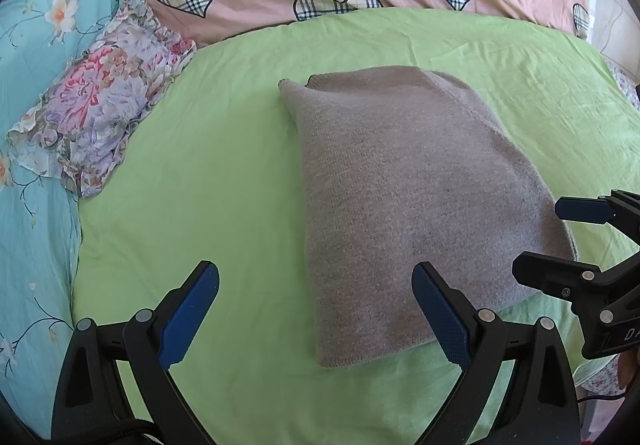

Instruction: Fold small clothes

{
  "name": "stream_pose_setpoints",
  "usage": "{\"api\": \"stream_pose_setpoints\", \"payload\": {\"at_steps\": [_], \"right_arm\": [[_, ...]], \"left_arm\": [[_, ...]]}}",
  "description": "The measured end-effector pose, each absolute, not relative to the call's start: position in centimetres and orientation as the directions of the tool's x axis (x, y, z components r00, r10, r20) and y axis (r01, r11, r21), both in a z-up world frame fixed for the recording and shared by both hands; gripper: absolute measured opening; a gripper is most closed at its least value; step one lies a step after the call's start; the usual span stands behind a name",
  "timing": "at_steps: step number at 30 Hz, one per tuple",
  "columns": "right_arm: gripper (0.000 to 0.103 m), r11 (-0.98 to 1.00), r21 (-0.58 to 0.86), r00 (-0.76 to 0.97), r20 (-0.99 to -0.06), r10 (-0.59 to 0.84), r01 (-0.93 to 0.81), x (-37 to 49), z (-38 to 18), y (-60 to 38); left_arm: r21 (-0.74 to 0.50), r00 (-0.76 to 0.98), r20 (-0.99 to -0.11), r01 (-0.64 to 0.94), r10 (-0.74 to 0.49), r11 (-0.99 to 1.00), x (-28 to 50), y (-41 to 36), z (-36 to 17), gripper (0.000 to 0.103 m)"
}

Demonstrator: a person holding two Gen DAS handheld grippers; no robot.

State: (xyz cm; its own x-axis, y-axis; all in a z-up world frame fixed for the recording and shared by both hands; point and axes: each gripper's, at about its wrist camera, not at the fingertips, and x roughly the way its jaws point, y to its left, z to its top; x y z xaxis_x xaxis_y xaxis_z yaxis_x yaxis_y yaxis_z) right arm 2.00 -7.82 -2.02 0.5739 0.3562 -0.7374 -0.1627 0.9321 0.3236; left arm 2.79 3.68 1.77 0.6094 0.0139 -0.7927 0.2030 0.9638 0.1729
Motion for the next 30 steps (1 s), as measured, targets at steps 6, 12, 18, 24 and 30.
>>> {"api": "stream_pose_setpoints", "payload": {"at_steps": [6, 12, 18, 24, 30], "right_arm": [[0.097, 0.932, 0.326, 0.574, -0.737, 0.357, -0.161, 1.98, -1.94, -7.83], [0.097, 0.932, 0.325, 0.575, -0.737, 0.357, -0.161, 2.00, -2.01, -7.86], [0.097, 0.931, 0.326, 0.578, -0.734, 0.357, -0.161, 1.99, -1.87, -7.97], [0.097, 0.931, 0.326, 0.578, -0.733, 0.357, -0.161, 1.94, -1.81, -7.99], [0.097, 0.931, 0.329, 0.578, -0.733, 0.359, -0.161, 1.87, -1.73, -7.93]], "left_arm": [[0.171, 0.609, -0.793, 0.199, 0.015, 0.965, 2.71, 3.67, 1.78, 0.097], [0.169, 0.610, -0.792, 0.201, 0.012, 0.965, 2.76, 3.78, 1.74, 0.097], [0.169, 0.614, -0.790, 0.200, 0.011, 0.965, 2.81, 3.96, 1.80, 0.098], [0.167, 0.614, -0.789, 0.200, 0.009, 0.965, 2.78, 3.96, 1.89, 0.098], [0.168, 0.614, -0.789, 0.200, 0.010, 0.965, 2.73, 3.90, 1.93, 0.098]]}}
